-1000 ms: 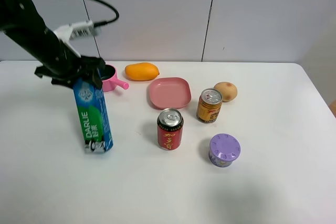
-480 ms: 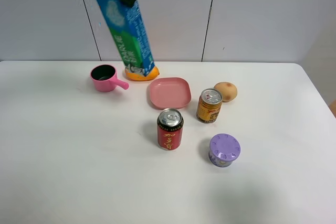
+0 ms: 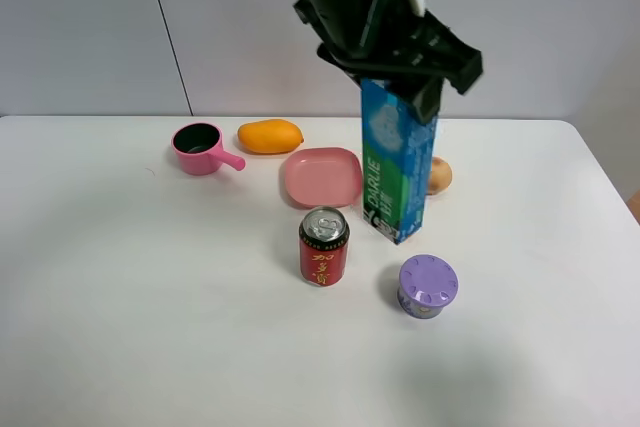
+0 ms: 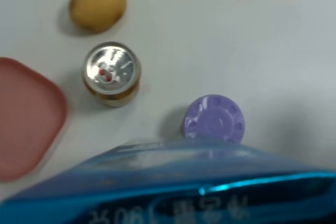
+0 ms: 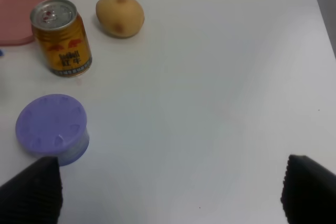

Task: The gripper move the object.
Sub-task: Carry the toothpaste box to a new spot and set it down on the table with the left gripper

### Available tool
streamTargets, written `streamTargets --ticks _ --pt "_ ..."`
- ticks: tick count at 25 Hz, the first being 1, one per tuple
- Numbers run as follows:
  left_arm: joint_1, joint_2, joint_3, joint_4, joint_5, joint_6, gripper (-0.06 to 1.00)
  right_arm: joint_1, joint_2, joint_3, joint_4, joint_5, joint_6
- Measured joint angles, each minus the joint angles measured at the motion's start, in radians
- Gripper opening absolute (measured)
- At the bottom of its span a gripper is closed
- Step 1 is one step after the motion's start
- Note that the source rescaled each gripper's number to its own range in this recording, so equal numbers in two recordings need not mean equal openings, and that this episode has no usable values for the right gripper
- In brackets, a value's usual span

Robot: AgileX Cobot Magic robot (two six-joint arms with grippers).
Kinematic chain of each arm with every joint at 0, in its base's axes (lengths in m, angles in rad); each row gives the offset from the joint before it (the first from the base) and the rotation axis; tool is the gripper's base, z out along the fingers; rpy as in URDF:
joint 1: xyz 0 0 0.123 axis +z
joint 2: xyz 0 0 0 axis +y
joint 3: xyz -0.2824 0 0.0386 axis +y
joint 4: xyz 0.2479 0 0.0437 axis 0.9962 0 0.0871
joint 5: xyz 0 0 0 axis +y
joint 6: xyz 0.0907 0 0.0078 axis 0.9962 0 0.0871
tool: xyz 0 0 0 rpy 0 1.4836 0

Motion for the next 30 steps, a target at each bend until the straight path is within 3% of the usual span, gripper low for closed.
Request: streamTargets --ticks 5,10,20,26,30 --pt "-0.089 0.035 -0.126 0.004 -0.029 0.007 0.05 0.0 0.0 0.0 0.0 0.0 0.0" --pt "-0.145 0.044 -0.157 0.001 -0.215 0.048 0.05 0.0 0.0 0.0 0.0 0.0 0.0" --pt "-0.147 0.187 -0.156 0.007 -0.457 0.189 0.05 0.0 0.0 0.0 0.0 0.0 0.0" --pt "-0.147 0.269 -0.156 0.007 -0.601 0.215 0.05 0.0 0.0 0.0 0.0 0.0 0.0" --pt "-0.147 0.315 -0.156 0.008 -0.655 0.276 0.05 0.0 0.0 0.0 0.0 0.0 0.0"
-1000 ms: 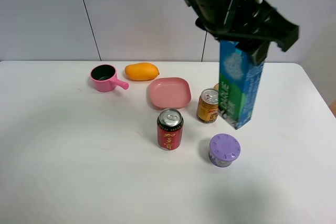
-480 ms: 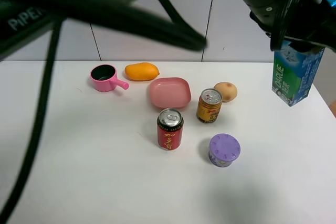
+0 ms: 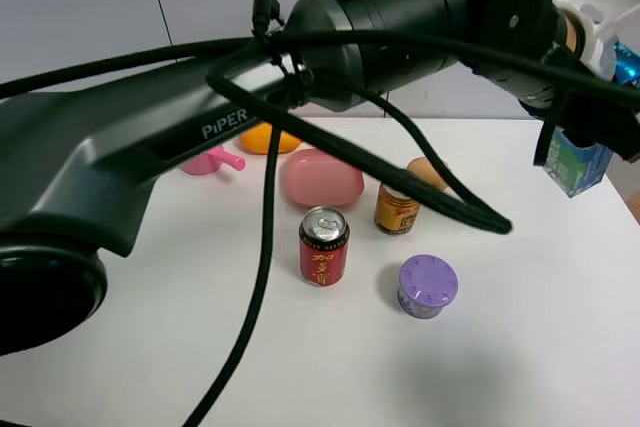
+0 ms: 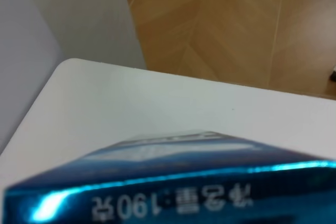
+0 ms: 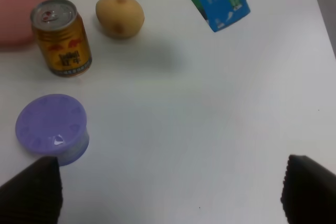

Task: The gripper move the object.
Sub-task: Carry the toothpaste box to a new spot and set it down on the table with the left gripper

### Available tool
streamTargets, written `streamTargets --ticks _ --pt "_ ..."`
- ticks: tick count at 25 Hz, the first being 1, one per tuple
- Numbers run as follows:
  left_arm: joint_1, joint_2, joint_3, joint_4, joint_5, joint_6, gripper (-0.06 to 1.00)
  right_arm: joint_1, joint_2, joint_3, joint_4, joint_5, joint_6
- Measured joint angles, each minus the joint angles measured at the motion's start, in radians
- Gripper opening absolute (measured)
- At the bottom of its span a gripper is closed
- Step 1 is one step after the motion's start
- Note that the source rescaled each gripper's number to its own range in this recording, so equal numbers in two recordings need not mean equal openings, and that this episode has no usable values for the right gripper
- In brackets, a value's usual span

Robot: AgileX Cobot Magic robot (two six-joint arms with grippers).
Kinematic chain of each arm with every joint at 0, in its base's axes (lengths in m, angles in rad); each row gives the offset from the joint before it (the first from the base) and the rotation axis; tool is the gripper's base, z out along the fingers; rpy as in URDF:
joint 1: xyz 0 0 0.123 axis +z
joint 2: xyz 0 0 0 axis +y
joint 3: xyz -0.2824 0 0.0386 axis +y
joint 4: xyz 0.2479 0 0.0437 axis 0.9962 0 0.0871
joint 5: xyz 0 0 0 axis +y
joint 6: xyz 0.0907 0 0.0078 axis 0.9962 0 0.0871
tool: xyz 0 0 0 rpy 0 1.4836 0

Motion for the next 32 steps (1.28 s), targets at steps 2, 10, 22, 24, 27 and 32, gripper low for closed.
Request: streamTargets --ticks 2,10,22,24,27,32 --pt "0.0 0.021 0.0 0.0 -0.008 0.043 0.05 0.0 0.0 0.0 0.0 0.0 0.0" --pt "0.012 0.069 0.002 0.0 0.076 0.127 0.05 0.0 0.0 0.0 0.0 0.0 0.0" --pt "0.052 0.093 0.002 -0.179 0.045 0.244 0.05 0.0 0.0 0.0 0.0 0.0 0.0" --pt "0.066 0.103 0.002 -0.179 0.047 0.244 0.05 0.0 0.0 0.0 0.0 0.0 0.0" --pt "0.084 0.125 0.002 -0.181 0.072 0.244 0.05 0.0 0.0 0.0 0.0 0.0 0.0" --pt "0.099 0.165 0.002 -0.215 0.089 0.246 0.05 0.0 0.0 0.0 0.0 0.0 0.0"
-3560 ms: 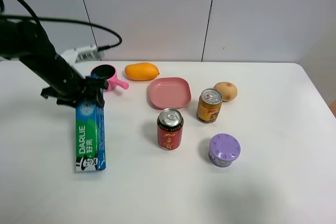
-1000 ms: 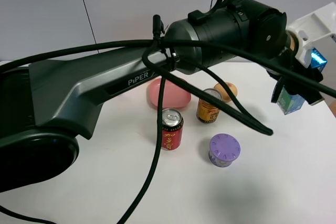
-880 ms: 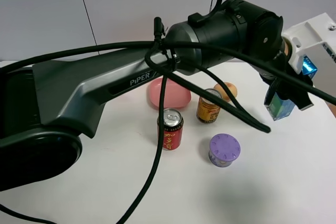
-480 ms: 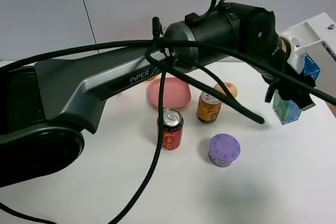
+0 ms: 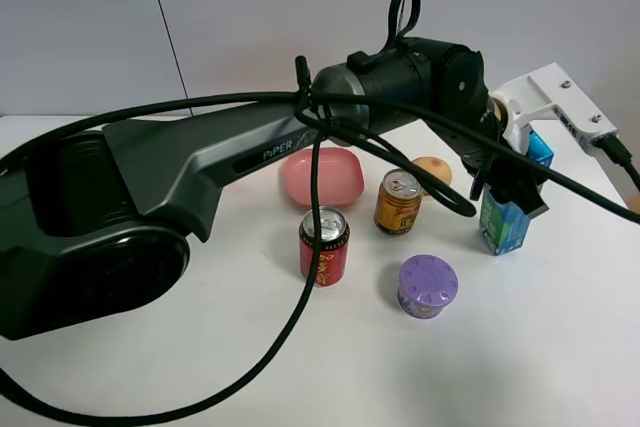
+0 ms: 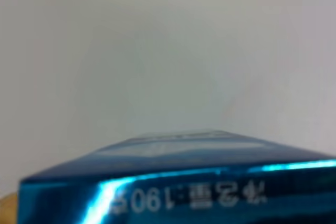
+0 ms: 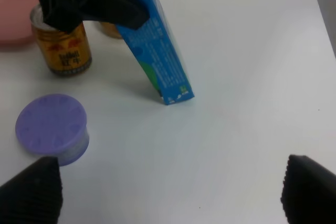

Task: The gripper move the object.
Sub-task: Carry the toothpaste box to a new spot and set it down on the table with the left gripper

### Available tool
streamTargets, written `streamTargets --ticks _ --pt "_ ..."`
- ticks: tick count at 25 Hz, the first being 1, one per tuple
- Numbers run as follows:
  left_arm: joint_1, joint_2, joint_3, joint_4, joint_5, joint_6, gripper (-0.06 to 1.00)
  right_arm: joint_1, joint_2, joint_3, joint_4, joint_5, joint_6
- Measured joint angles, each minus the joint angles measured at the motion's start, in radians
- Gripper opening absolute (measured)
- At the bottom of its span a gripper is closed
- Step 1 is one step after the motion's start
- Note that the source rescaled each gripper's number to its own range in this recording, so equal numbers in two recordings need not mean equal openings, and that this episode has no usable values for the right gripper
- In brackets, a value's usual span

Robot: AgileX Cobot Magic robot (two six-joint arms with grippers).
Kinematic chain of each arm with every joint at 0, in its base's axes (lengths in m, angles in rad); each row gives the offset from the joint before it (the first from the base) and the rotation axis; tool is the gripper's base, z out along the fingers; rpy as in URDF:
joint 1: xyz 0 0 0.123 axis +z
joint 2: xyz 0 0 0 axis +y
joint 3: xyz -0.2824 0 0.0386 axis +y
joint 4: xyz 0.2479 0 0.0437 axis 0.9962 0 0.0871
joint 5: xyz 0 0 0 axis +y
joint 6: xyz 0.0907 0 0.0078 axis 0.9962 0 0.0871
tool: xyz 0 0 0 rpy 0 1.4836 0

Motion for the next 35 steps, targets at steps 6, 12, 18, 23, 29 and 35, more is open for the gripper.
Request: streamTargets --ticks 6,12,18,23,29,35 --pt "0.002 0.02 -0.004 -0.044 -0.023 0.009 0.05 0.0 0.0 0.0 0.0 0.0 0.0" --pt "0.002 0.041 -0.017 -0.059 -0.026 0.01 0.05 0.0 0.0 0.0 0.0 0.0 0.0" --pt "0.002 0.043 -0.02 -0.061 -0.016 0.012 0.05 0.0 0.0 0.0 0.0 0.0 0.0" --pt "0.002 0.043 -0.023 -0.027 0.019 0.011 0.05 0.0 0.0 0.0 0.0 0.0 0.0" --pt "0.002 0.043 -0.033 0.066 0.149 -0.009 0.05 0.0 0.0 0.0 0.0 0.0 0.0" --pt "0.002 0.043 -0.035 0.09 0.21 -0.013 0.06 0.0 0.0 0.0 0.0 0.0 0.0"
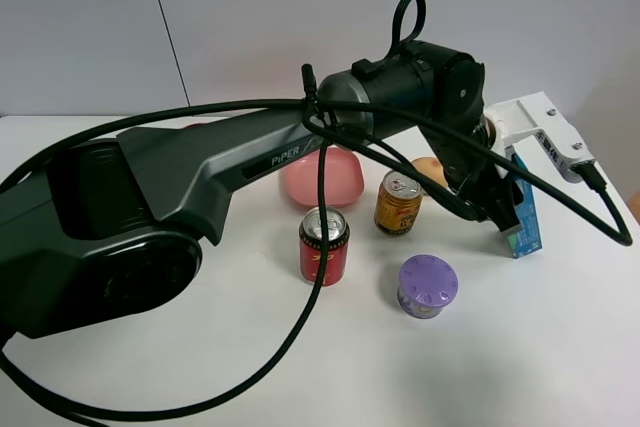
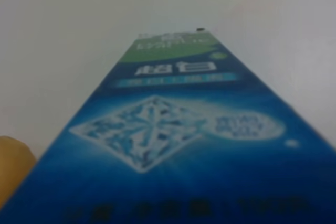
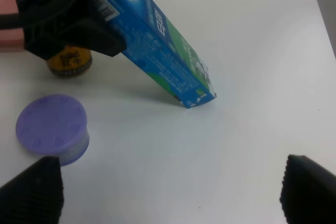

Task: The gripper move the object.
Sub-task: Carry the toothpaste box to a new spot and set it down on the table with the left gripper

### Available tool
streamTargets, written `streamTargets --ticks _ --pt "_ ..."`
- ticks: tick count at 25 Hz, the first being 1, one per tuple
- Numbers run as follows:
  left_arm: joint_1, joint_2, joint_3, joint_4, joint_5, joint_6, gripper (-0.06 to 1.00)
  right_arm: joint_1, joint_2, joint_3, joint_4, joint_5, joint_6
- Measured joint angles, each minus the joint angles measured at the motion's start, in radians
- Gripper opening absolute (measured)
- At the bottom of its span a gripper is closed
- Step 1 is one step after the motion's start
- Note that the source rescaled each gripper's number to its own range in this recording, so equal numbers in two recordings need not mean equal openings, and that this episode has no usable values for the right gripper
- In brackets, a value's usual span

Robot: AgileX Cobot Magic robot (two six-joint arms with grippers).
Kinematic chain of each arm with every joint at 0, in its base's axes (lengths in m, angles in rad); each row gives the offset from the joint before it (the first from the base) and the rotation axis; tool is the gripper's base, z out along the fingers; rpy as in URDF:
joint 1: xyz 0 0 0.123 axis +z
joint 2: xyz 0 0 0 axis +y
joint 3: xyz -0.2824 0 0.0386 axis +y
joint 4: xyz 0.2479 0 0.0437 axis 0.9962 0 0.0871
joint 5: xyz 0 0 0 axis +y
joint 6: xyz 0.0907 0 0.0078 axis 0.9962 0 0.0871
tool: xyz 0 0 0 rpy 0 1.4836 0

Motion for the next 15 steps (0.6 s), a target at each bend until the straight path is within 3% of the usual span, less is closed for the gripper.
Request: streamTargets --ticks 5,10,15 --pt "0.003 -0.001 -0.002 0.028 0.088 0.0 0.06 0.0 0.0 0.0 0.0 0.0 0.0" --pt "0.003 0.036 0.019 0.067 0.241 0.001 0.01 0.0 0.0 0.0 0.0 0.0 0.0" --pt "0.002 0.047 0.023 0.068 0.252 0.003 0.0 0.0 0.0 0.0 0.0 0.0 0.0"
